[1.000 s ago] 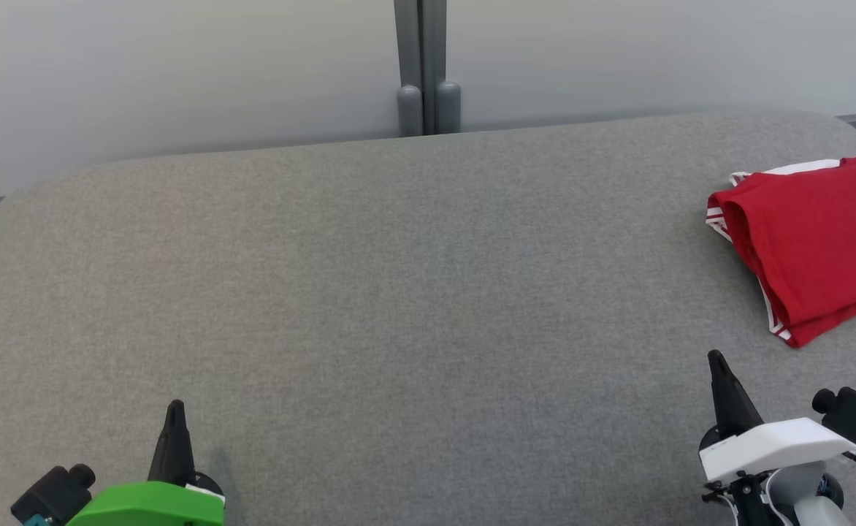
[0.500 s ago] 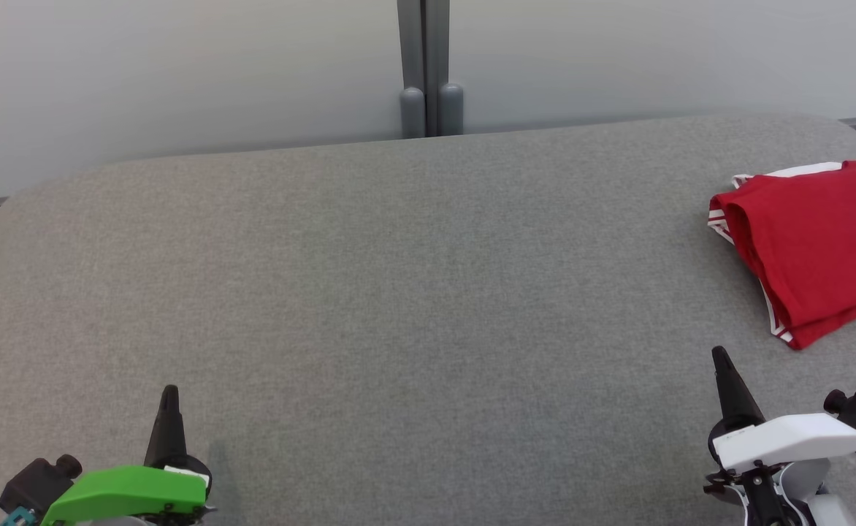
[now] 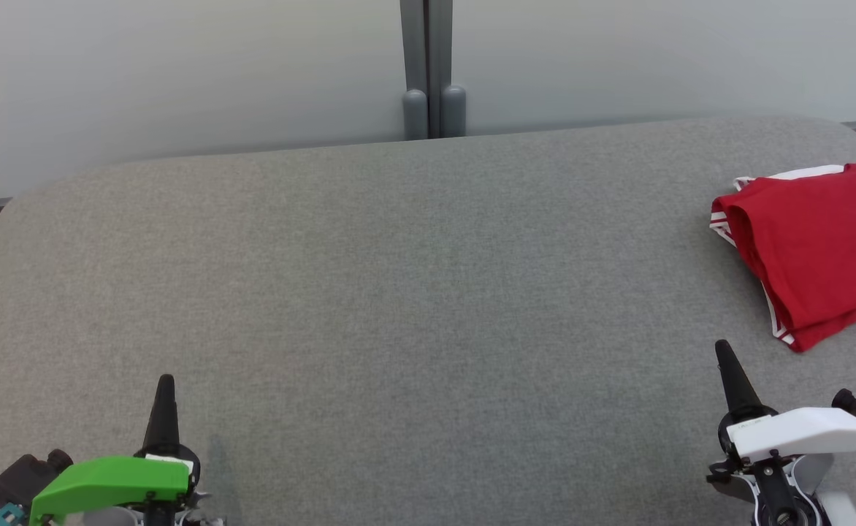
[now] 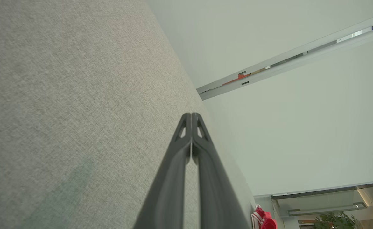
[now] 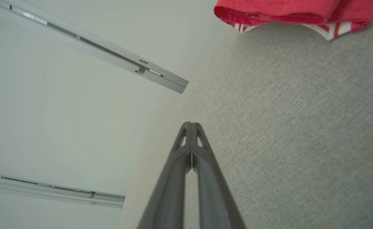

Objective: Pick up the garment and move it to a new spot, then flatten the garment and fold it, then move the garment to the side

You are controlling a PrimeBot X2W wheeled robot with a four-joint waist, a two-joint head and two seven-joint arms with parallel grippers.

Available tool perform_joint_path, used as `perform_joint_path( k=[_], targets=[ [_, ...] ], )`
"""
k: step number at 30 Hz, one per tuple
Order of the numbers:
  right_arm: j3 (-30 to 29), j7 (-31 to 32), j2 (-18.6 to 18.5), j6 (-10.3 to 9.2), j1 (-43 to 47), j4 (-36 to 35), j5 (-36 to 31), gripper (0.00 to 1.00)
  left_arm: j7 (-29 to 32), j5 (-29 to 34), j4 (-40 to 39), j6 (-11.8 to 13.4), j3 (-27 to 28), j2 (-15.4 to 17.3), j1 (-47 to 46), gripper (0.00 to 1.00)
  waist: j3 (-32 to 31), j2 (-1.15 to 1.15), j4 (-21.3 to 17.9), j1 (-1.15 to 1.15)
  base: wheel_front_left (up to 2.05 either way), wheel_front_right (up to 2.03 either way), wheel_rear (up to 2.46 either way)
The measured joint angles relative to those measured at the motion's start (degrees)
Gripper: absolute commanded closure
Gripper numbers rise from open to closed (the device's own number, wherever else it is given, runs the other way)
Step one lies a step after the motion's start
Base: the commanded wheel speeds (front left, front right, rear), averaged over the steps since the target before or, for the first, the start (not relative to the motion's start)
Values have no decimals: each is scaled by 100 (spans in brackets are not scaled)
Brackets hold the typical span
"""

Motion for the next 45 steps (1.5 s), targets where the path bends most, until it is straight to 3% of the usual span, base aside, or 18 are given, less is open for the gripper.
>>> perform_joint_path(
  k=[45],
  targets=[
    [-169, 579, -18, -3, -121, -98, 2189, 100, 569, -1915, -76, 5, 233, 5, -302, 100, -73, 0, 81, 0, 0, 0, 0]
  ],
)
